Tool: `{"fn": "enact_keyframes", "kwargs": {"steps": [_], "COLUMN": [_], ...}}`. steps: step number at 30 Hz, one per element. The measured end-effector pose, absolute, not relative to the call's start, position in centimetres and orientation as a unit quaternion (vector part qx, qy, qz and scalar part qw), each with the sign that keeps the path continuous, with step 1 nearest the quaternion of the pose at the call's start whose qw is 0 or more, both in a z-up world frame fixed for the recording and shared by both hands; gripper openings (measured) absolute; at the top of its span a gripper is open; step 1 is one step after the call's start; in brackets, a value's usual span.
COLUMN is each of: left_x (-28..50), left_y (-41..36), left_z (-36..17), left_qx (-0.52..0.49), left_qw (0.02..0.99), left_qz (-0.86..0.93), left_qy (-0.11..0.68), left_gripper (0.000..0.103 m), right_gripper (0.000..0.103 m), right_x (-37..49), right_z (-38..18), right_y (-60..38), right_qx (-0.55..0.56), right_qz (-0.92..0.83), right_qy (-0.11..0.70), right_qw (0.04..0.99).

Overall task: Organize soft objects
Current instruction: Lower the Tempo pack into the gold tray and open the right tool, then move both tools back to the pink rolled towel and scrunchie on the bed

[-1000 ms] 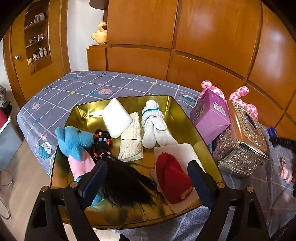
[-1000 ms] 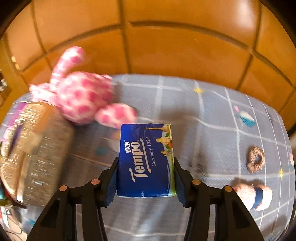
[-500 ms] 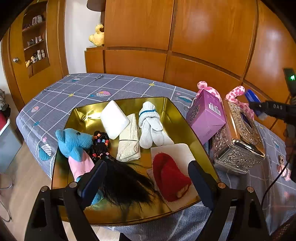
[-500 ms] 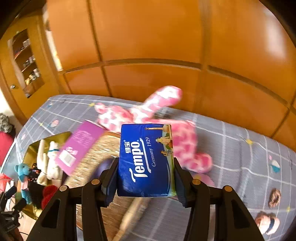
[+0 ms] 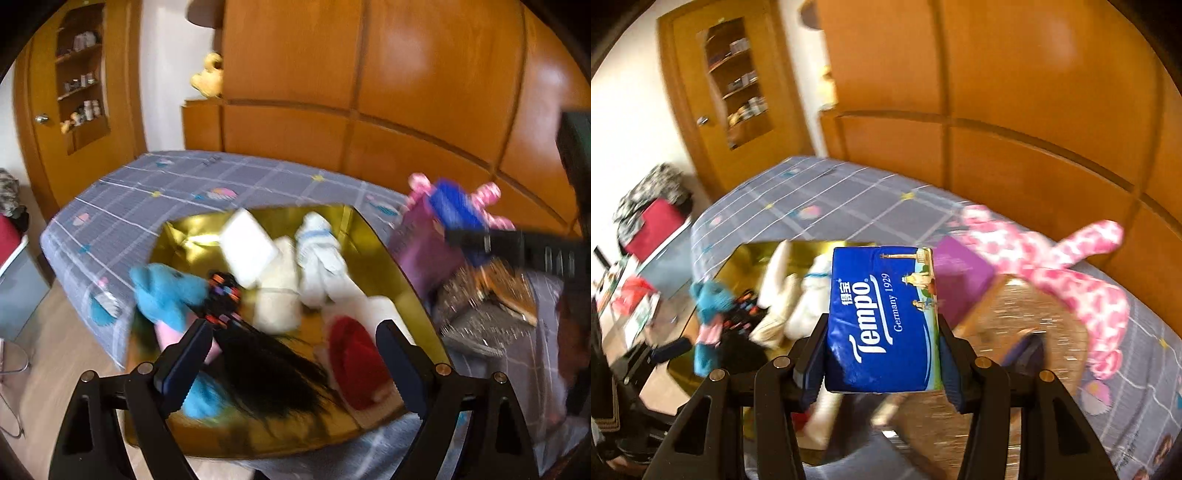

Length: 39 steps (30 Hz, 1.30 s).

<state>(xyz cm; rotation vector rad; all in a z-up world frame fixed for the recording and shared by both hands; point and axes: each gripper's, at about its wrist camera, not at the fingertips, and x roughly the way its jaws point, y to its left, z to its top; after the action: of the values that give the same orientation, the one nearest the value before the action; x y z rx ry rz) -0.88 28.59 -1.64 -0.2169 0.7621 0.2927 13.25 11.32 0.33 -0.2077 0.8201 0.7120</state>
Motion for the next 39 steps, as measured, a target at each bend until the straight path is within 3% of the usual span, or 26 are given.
{"fn": "enact_keyframes", "kwargs": {"steps": [8,16,18,20,25,39], "left_x": [-2.6,-2.6,-2.5,-2.5,-2.4,-1.3], "left_y": [35.8,36.5,36.6,36.6,35.8,30.2], "left_z": [0.0,-0.5,-0.6,-0.7,-0.7,-1.2], "left_qx": [-0.161,-0.161,-0.16,-0.162,-0.158,-0.118], "left_qw": [0.899,0.896,0.895,0.894,0.897,0.913], "left_qz": [0.237,0.242,0.243,0.244,0.235,0.161], "left_qy": [0.333,0.335,0.337,0.338,0.34,0.357], "left_gripper": [0.091,0.092,0.092,0.092,0.092,0.092], "right_gripper": [0.053,0.053,0.056,0.069,0.07,0.07], "right_x": [9.5,8.1,7.9,7.8,7.7,4.2], "right_z": [-2.6,-6.8,-7.6,-7.9,-7.4,-3.6], "right_y": [16.9,21.8,22.3,22.3,20.9,15.3], "right_qx": [-0.124,-0.143,-0.144,-0.138,-0.117,-0.141], "right_qz": [0.394,0.398,0.403,0.407,0.406,0.344], "right_qy": [0.416,0.447,0.458,0.461,0.466,0.378], "right_qw": [0.81,0.788,0.779,0.776,0.777,0.848]}}
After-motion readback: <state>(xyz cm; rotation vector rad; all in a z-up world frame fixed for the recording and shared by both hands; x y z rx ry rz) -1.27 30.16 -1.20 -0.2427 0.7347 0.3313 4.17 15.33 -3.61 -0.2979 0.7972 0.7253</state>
